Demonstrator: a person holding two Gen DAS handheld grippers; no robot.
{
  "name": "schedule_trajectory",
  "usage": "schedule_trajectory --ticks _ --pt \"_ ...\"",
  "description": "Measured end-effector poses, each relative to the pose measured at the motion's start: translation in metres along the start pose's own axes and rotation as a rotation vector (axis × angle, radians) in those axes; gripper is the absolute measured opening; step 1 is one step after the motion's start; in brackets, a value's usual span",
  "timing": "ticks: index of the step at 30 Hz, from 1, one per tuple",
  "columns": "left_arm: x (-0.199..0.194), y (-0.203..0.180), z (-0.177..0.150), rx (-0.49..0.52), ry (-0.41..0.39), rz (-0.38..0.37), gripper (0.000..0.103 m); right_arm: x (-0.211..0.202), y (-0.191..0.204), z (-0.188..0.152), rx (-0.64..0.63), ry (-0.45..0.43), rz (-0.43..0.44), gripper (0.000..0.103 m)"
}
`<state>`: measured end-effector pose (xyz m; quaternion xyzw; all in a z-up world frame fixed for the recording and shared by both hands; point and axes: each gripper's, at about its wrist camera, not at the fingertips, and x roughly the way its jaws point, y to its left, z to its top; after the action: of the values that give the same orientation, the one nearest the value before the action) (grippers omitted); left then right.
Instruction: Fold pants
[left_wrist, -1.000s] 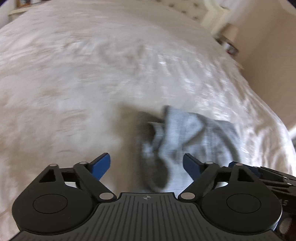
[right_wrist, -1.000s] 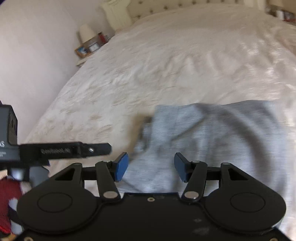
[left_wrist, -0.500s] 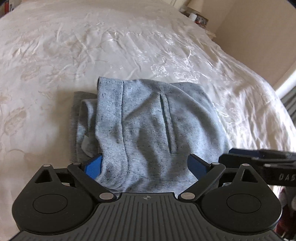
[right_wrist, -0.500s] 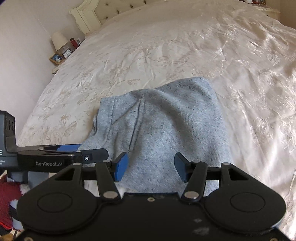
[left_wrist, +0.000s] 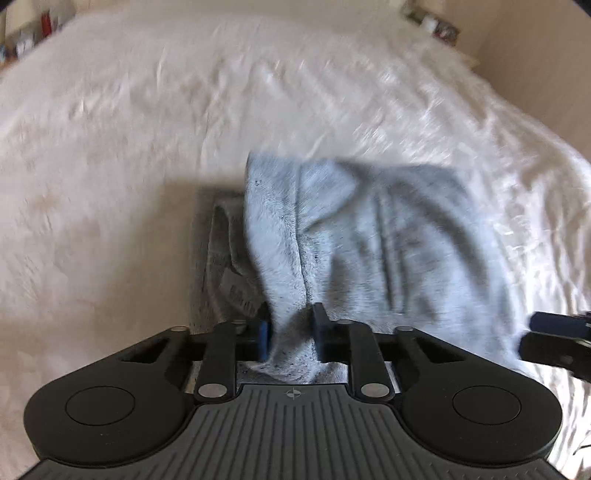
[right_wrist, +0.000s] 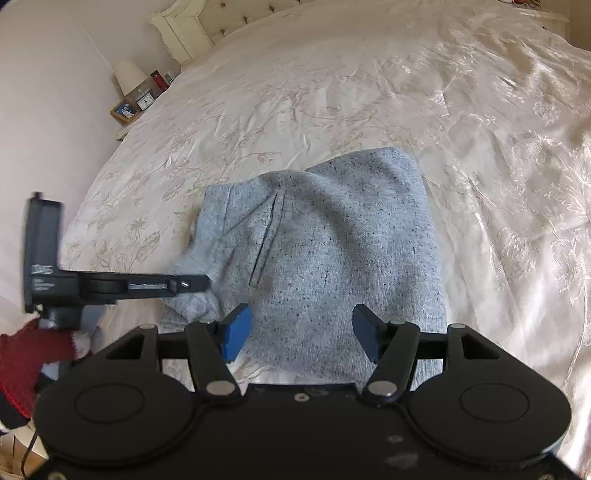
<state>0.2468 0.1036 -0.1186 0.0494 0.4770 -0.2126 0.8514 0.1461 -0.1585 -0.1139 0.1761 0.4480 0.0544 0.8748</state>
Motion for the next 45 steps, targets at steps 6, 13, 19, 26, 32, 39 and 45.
schedule_trajectory --ticks 6,13,19,26,32,39,45 --pt "0.001 0.028 -0.032 -0.03 0.051 0.04 0.02 0.005 -0.003 -0.004 0.02 0.025 0.004 0.065" --pt "0.005 0.031 -0.028 -0.056 0.015 0.022 0.025 0.009 -0.012 -0.007 0.044 0.031 -0.029 0.066" --pt "0.006 0.027 -0.032 0.098 0.04 0.01 0.028 0.039 -0.046 -0.029 0.09 0.231 -0.149 0.038" --pt "-0.009 0.042 -0.041 0.214 0.075 -0.026 0.036 0.001 -0.056 -0.028 0.143 0.123 -0.148 0.047" --pt "-0.025 0.052 -0.046 0.094 0.035 -0.044 0.036 -0.008 -0.026 -0.002 0.07 0.021 -0.089 0.055" --pt "-0.028 0.068 -0.035 -0.117 0.028 0.055 0.036 0.003 0.003 0.019 -0.046 -0.001 -0.105 0.055" --pt "-0.027 0.076 -0.006 -0.229 0.025 0.096 0.036 0.023 0.0 0.057 -0.067 0.025 -0.161 0.047"
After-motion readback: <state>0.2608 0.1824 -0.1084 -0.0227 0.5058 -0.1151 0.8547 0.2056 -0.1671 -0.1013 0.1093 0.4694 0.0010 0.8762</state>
